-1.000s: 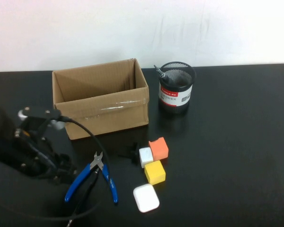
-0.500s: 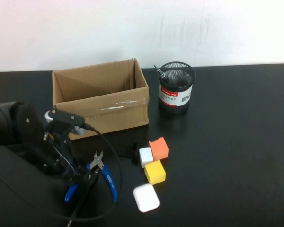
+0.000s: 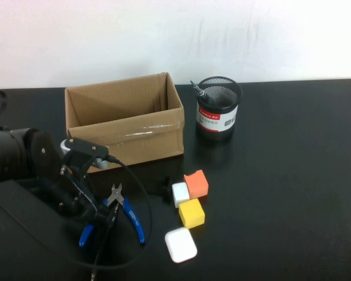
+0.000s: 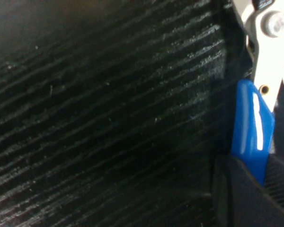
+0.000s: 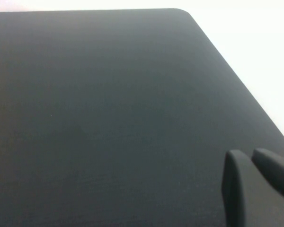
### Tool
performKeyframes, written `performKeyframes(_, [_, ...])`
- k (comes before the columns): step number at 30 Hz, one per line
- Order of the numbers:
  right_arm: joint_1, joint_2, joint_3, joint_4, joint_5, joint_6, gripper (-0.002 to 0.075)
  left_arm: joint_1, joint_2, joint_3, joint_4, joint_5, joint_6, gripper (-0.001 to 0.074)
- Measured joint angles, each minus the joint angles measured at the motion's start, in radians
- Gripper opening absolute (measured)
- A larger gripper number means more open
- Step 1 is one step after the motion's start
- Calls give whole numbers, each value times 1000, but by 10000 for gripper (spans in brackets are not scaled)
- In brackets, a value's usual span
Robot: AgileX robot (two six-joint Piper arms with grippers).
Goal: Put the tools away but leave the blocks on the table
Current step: Pick up the pliers from the table
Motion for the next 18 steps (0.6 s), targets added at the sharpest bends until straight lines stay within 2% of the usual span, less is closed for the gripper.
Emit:
performKeyframes(7, [0,0,0,0,0,0,-9,-15,-24,6,4,-1,11,71])
performKeyframes(18, [0,0,0,0,0,0,-9,-179,-284,10,4,-24,39,70])
